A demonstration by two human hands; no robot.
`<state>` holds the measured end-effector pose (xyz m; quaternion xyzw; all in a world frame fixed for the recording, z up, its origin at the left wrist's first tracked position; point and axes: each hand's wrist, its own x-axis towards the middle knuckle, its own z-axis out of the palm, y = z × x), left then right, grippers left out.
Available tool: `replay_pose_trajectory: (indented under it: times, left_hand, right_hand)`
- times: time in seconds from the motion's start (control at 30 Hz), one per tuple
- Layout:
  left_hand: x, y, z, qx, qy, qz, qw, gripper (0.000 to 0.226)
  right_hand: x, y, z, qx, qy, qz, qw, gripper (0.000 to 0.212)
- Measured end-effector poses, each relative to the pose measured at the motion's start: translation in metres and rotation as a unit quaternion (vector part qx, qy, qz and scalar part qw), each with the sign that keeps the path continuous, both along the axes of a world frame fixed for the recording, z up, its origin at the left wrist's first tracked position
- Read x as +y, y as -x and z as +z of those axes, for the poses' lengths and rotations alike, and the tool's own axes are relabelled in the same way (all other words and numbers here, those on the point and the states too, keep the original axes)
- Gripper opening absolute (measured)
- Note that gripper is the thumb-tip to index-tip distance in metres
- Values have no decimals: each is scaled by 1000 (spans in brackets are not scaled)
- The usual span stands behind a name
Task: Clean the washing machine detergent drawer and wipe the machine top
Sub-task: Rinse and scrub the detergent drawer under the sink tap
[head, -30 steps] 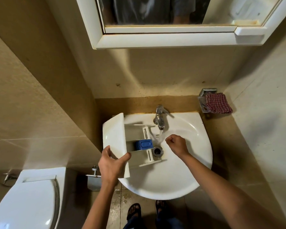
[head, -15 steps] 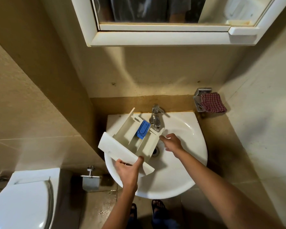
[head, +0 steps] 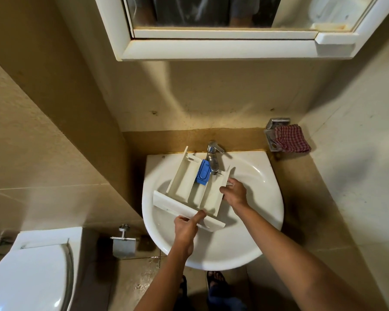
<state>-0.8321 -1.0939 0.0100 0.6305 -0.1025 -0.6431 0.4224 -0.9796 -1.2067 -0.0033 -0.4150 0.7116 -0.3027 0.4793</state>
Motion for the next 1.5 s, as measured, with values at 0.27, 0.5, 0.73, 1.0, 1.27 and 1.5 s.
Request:
replay_pose_trajectory:
  times: [0.27, 0.5, 0.73, 1.0, 1.27, 1.5]
  left_hand:
    - [-6, 6, -7, 87, -38, 37, 995, 42]
    - [-4, 11, -11, 87, -25, 46, 995, 35]
    - [-6, 9, -12, 59, -21, 45, 997, 30]
    - [-11, 5, -7, 35, 1, 65, 997, 26]
    - [-16, -6, -8, 38, -5, 49, 998, 27]
    - [-15, 5, -5, 50, -27, 47, 997, 21]
  right_hand:
    - [-6, 5, 1, 36, 15, -9, 999, 54]
    - [4, 2, 0, 265, 173, 86, 945, 49]
    - [4, -15, 11, 471, 164, 507, 703, 28]
    - [-6, -20, -14, 541, 109, 523, 649, 72]
    - [-6, 27, 4, 407, 221, 610, 643, 37]
    - [-4, -20, 7, 568, 101, 480, 661, 72]
